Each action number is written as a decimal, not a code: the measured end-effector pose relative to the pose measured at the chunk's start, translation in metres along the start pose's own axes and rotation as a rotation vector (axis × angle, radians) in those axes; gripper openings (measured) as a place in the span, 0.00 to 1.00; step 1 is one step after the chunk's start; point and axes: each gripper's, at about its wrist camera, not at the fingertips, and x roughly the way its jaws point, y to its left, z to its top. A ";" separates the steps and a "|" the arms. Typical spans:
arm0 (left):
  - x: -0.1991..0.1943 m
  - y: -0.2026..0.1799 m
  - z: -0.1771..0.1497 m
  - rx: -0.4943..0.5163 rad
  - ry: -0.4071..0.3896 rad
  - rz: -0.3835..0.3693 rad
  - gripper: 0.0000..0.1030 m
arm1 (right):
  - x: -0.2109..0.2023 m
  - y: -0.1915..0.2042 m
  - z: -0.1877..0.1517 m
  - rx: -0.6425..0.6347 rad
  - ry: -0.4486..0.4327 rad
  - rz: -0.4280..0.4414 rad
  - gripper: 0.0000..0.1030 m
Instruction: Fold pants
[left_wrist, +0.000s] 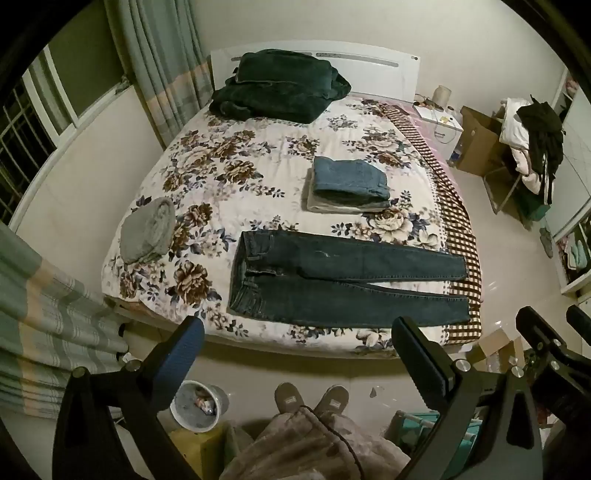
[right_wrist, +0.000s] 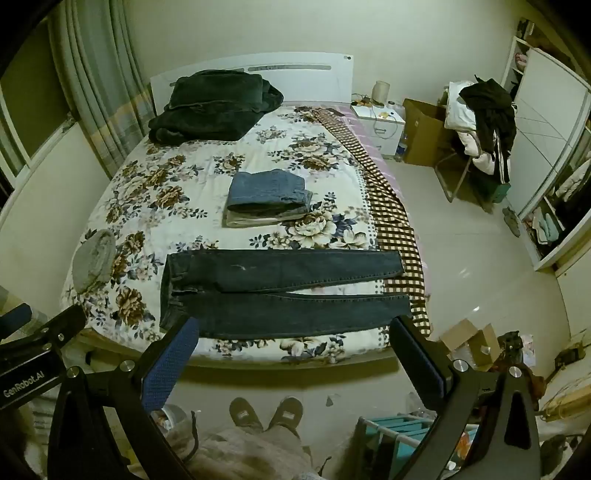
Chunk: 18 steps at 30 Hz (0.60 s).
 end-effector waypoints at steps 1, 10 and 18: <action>0.000 0.000 0.000 0.002 -0.001 0.000 1.00 | 0.000 0.000 0.000 0.002 -0.002 0.002 1.00; 0.000 0.000 0.000 0.001 -0.008 0.003 1.00 | 0.001 0.002 0.002 0.000 0.002 -0.002 1.00; 0.000 0.000 0.000 0.000 -0.006 0.000 1.00 | 0.002 0.001 0.003 -0.003 0.004 -0.007 1.00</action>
